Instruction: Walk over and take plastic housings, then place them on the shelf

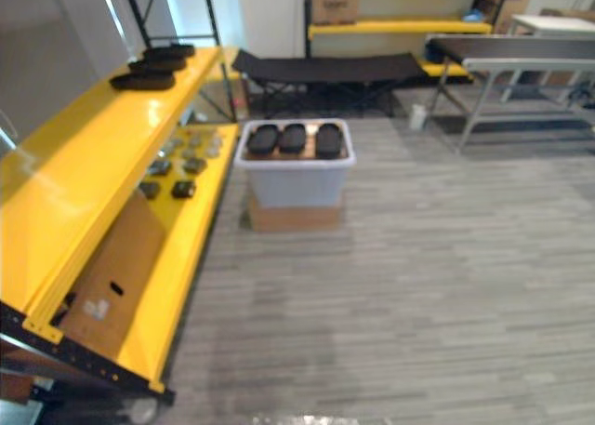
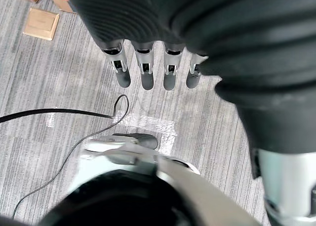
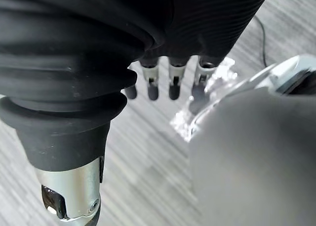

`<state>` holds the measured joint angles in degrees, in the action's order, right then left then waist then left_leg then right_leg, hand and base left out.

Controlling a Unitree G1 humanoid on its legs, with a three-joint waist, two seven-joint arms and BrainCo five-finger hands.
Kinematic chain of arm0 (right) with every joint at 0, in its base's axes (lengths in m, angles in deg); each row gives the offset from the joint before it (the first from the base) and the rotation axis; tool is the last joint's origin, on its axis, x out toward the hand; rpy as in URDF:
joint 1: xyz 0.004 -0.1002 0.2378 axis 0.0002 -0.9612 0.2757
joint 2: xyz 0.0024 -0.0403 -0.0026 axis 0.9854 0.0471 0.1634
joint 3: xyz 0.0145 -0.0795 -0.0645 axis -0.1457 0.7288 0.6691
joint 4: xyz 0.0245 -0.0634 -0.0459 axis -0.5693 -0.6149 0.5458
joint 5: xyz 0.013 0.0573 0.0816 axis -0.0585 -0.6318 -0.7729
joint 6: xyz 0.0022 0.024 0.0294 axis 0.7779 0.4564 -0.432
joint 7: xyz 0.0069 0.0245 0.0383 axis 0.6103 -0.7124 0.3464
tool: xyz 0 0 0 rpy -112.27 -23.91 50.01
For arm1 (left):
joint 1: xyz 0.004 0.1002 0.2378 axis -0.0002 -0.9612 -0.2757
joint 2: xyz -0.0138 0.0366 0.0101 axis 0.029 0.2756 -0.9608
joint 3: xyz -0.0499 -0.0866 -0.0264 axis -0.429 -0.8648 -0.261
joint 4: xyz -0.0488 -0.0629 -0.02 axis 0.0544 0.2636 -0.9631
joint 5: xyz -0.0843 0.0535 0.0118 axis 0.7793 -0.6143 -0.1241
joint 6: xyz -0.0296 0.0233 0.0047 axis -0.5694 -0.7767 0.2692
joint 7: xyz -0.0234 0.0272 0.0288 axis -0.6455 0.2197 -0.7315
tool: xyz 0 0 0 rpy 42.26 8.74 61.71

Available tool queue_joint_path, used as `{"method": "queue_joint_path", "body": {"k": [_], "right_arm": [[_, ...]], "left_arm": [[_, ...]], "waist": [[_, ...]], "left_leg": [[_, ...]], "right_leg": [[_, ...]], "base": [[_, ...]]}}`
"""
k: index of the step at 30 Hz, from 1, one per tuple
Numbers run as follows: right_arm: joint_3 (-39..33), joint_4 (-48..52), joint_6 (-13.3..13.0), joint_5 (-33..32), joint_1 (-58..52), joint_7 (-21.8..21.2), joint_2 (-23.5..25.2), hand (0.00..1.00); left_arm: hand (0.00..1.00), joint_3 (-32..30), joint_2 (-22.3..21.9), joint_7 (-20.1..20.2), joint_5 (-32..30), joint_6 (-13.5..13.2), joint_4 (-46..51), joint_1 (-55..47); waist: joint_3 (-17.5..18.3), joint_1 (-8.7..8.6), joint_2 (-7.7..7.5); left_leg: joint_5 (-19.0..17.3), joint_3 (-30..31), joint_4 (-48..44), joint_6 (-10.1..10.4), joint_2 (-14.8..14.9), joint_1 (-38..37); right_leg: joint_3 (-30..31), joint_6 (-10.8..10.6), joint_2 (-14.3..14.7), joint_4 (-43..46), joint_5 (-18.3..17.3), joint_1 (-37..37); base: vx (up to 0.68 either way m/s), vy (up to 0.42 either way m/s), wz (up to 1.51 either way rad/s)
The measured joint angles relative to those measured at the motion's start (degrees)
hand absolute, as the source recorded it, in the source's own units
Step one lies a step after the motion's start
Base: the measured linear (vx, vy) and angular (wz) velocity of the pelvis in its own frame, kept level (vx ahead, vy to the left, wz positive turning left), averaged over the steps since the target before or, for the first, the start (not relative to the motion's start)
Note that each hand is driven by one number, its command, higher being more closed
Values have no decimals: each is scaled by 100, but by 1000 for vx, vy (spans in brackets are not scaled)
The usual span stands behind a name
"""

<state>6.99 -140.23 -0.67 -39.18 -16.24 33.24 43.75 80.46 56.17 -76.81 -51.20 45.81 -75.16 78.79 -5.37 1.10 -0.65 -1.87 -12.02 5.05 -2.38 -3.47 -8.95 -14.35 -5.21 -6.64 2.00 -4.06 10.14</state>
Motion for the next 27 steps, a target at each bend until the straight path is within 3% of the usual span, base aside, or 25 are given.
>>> {"method": "queue_joint_path", "body": {"k": [10, 17, 22, 27], "right_arm": [[11, -28, 18, 9, 310, -6, 119, 0], [85, -123, -181, 144, 341, 72, 89, 0], [239, -144, -560, 169, 316, 141, 99, 0], [264, -140, -1175, 179, 329, 144, 120, 0]], "left_arm": [[0, 29, 21, 60, 210, 3, -7, 59], [0, 38, -8, 58, 233, 11, -8, 62], [0, 36, -8, 62, 231, 8, -7, 62], [0, 36, -7, 65, 232, 0, -7, 58]], "waist": [[-165, -45, -38], [-219, -84, -34], [-221, -85, -42], [-222, -85, -43]], "left_leg": [[28, -45, 7, 34, -45, -106], [80, 44, 14, 16, -62, -100], [59, 36, 15, -2, -82, -80], [55, 38, 13, -26, -116, -5]], "right_leg": [[-153, -66, -33, -71, 20, 137], [-297, -88, -44, -179, 4, 190], [-295, -110, -49, -263, 34, 202], [-299, -99, -52, -359, 108, 196]], "base": [[-15, 1, 1], [-84, 5, 8], [-11, 5, 0], [52, 7, 1]]}}
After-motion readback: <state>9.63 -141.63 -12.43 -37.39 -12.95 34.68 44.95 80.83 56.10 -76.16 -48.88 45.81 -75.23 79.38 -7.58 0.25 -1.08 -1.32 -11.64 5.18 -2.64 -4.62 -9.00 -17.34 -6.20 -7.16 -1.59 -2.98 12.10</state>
